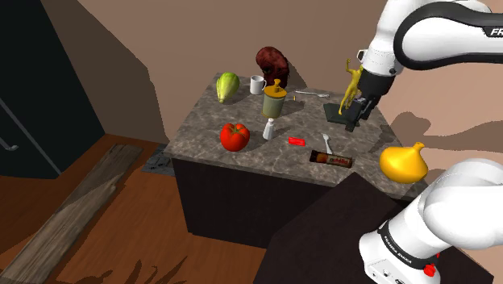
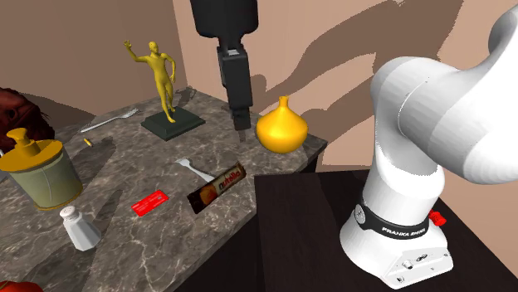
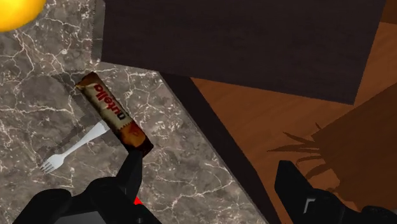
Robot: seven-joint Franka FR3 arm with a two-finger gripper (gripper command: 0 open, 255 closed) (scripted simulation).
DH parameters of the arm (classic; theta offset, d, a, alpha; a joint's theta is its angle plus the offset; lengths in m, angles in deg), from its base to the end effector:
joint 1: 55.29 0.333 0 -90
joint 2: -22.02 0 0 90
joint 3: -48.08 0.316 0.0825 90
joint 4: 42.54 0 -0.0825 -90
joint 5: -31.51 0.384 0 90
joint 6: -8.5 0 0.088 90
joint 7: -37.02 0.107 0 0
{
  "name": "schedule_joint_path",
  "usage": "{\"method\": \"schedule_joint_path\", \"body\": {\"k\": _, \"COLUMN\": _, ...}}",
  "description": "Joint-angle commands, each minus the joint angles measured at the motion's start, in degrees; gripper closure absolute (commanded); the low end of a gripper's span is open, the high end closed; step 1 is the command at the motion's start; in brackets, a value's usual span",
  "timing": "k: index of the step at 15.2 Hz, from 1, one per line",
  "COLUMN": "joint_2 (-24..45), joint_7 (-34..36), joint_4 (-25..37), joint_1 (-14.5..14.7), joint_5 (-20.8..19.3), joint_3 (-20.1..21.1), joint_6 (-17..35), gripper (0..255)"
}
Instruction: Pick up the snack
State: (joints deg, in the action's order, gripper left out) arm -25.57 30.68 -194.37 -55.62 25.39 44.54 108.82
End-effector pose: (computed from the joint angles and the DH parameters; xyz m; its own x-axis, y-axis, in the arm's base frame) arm 0.2945 -0.0302 0.4794 0.9935 0.0853 -0.0753 0.0892 -0.9948 0.0499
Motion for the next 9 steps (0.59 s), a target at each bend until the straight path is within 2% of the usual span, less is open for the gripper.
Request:
{"method": "schedule_joint_path", "body": {"k": 1, "joint_2": -0.63, "joint_7": -4.59, "joint_4": -3.30, "joint_1": -0.22, "joint_5": -2.10, "joint_3": -2.66, "joint_6": 3.70, "gripper": 0}}
{"method": "schedule_joint_path", "body": {"k": 5, "joint_2": 1.64, "joint_7": -13.14, "joint_4": -8.33, "joint_1": -0.90, "joint_5": -6.38, "joint_3": -8.35, "joint_6": 12.75, "gripper": 0}}
{"method": "schedule_joint_path", "body": {"k": 9, "joint_2": 7.25, "joint_7": -21.81, "joint_4": -11.36, "joint_1": -1.44, "joint_5": -10.47, "joint_3": -14.56, "joint_6": 23.12, "gripper": 0}}
